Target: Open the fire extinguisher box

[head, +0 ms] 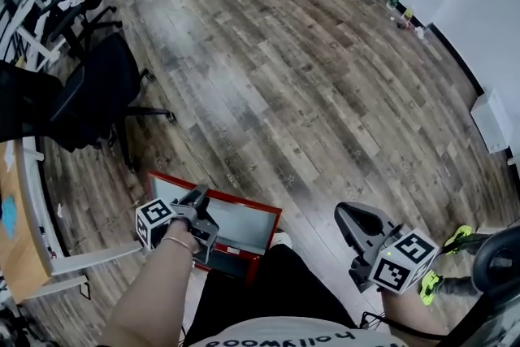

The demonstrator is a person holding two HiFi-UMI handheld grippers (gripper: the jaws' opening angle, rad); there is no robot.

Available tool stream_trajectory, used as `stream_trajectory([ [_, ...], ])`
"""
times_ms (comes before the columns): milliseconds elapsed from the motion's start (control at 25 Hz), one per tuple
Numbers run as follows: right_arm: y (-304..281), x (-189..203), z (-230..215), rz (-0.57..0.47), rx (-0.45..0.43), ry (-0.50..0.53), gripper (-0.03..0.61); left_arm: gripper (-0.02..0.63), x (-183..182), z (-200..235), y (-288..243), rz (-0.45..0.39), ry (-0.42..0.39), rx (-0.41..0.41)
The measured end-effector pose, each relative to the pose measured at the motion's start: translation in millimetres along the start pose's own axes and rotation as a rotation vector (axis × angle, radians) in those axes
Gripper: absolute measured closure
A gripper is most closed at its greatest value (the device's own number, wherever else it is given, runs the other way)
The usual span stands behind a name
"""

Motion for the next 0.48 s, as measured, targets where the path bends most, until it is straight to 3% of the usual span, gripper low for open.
stream_trajectory([
  [480, -17.9, -4.8, -13.1, 0.034, -0.027, -0.016, 0.568, 0.453, 0.8, 0.5, -9.7, -0.054, -0.013, -0.005],
])
Point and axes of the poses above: the fingertips, and each gripper's own axes: y backward along the fingers, z to its left, x out of its underside, the point moved 6 cm from there along y, backward along the fingers, and after that the axes turned 8 degrees about -y, right-handed, at the moved point
